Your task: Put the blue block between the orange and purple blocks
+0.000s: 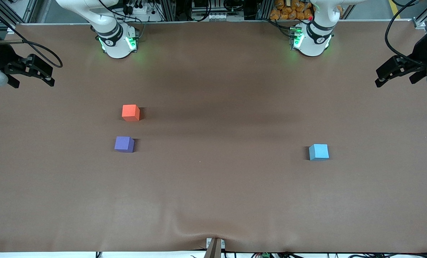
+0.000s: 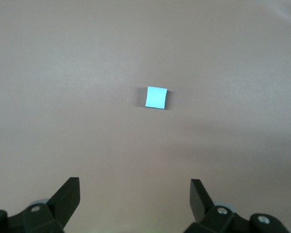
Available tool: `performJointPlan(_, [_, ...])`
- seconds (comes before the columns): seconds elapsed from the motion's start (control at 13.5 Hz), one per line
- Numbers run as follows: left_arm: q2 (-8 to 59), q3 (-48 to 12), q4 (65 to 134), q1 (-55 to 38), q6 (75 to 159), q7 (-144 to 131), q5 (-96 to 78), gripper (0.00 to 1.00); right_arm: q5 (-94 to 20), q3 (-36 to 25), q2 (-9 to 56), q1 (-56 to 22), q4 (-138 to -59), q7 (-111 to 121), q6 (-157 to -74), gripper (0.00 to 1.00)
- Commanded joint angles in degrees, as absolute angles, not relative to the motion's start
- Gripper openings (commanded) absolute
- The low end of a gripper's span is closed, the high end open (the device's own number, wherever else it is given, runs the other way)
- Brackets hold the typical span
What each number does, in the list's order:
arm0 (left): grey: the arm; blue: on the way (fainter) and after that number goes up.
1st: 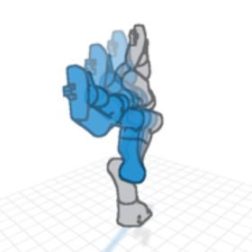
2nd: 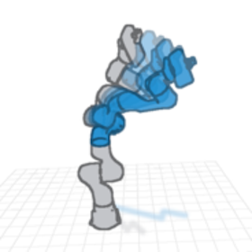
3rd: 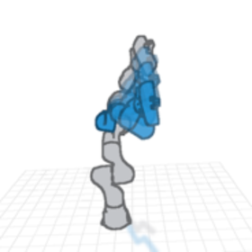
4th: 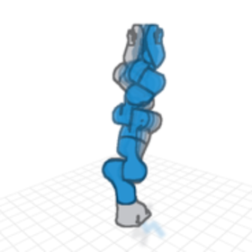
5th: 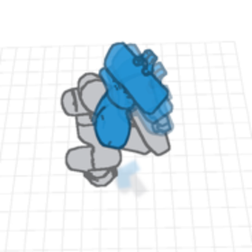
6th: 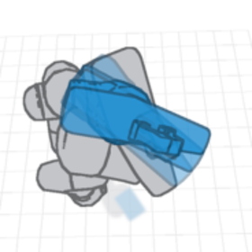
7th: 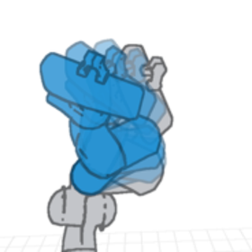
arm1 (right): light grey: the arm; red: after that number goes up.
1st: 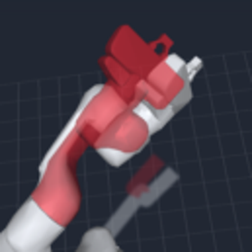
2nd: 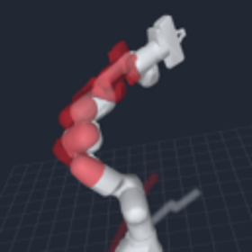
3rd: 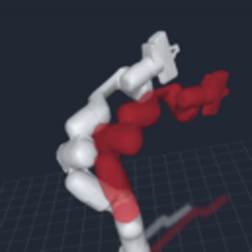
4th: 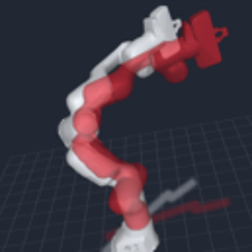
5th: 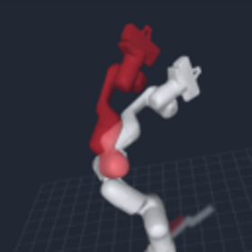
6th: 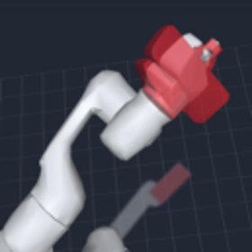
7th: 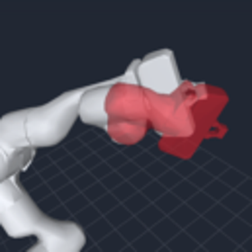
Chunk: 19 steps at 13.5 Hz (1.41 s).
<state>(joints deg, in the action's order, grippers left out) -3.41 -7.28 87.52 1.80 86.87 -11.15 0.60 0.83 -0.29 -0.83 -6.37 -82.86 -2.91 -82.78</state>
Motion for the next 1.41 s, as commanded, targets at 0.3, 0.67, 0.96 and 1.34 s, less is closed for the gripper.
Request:
performJointPlan(0.3, [-2.7, -7.5, 86.2, 2.5, 86.6, -10.3, 0.0, 1.00, 0.7, -1.0, -2.3, -5.3, -80.4, -2.5, -81.7, 1.00])
performJointPlan(0.67, [-2.7, -7.5, 86.2, 2.5, 86.5, -10.2, 0.2, 1.00, 0.2, -0.9, -2.7, -5.4, -80.0, -2.5, -81.7, 1.00])
performJointPlan(0.96, [-2.7, -7.5, 86.2, 2.6, 86.6, -9.8, 0.0, 1.00, 1.0, -0.6, -2.4, -5.7, -80.2, -2.8, -82.0, 1.00])
performJointPlan(1.34, [-2.6, -7.5, 86.4, 2.8, 86.6, -9.8, 0.0, 1.00, 1.0, -0.7, -2.7, -4.6, -80.3, -2.5, -81.1, 1.00])
